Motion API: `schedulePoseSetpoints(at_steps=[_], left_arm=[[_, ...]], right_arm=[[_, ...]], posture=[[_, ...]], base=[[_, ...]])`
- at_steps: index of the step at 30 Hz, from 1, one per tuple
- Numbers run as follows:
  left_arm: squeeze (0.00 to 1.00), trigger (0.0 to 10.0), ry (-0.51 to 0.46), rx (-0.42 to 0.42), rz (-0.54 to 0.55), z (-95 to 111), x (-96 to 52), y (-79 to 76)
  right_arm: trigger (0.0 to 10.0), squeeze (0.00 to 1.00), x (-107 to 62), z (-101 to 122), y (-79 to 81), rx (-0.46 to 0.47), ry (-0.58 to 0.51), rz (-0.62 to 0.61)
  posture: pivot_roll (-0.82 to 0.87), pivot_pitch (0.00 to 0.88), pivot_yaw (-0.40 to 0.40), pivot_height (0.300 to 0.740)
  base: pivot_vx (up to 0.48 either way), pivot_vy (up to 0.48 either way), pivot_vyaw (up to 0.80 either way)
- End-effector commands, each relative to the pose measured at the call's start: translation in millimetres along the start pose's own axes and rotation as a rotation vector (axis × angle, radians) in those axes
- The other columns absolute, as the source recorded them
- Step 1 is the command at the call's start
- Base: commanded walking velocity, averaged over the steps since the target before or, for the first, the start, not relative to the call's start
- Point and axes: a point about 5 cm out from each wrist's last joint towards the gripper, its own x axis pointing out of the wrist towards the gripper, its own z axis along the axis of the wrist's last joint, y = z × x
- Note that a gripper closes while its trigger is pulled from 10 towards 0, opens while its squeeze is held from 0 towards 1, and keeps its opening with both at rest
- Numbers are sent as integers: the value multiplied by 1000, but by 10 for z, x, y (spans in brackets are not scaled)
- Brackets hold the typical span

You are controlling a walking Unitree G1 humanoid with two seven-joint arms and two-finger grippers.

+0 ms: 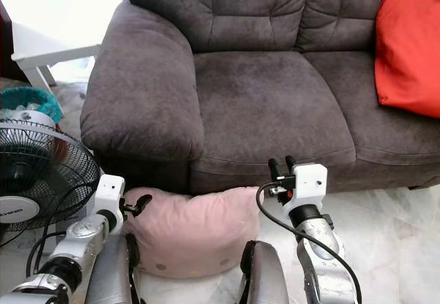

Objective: Move the pillow to the sofa from floor

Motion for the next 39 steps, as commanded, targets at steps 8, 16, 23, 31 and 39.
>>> schedulePoseSetpoints(at_steps=[8,16,23,31,39], left_arm=[[0,10000,-13,-26,32,9,20,-11],[0,10000,-5,-16,45,-16,9,26],[0,10000,-7,-17,55,0,11,68],[0,10000,-11,-12,68,27,10,128],[0,10000,-29,-47,52,117,40,151]], right_arm=[[10000,0,7,74,-44,2,-21,-20],[10000,0,17,79,-26,4,-14,-16],[10000,0,4,87,-29,-1,-26,-15],[10000,0,-24,86,-40,-6,-19,-12],[10000,0,-39,107,-58,-11,-19,-2]], posture=[[108,152,-128,500],[110,150,-127,460],[108,155,-130,446],[100,161,-135,446],[80,163,-147,446]], base=[[0,0,0],[0,0,0],[0,0,0],[0,0,0],[0,0,0]])
